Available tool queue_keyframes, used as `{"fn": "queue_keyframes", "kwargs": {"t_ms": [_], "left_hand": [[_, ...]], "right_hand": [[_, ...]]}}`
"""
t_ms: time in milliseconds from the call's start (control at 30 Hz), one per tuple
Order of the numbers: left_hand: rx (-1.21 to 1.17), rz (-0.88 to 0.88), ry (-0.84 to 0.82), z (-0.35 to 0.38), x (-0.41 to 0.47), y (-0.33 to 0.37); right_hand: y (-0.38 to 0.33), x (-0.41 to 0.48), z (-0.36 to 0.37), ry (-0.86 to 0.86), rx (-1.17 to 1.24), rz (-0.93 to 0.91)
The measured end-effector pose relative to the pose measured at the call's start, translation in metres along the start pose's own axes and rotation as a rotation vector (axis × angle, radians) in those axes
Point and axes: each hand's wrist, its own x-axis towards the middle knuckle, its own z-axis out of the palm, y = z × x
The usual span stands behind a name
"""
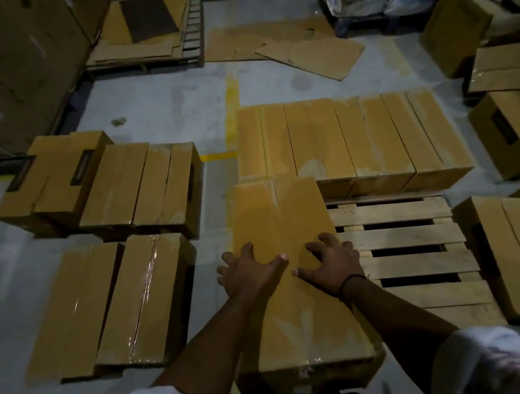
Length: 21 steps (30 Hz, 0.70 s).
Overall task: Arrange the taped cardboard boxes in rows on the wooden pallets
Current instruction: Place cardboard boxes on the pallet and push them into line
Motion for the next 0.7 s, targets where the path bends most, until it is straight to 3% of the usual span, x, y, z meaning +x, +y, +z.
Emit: {"fn": "queue_keyframes", "kwargs": {"t_ms": [333,500,700], "left_hand": [[-0.006,-0.042,-0.074,0.000,0.060,0.022],[0.023,-0.003,-0.171,0.008,0.110,-0.001],[0.113,0.036,-0.210,0.045,0.168,-0.033]], "right_hand": [[-0.003,0.065,-0.003,-0.056,-0.041,-0.010],[-0.018,0.097,0.032,-0.022,-0.025,0.093],[-0.013,0.152,0.088,-0.146,-0.060,0.136]]}}
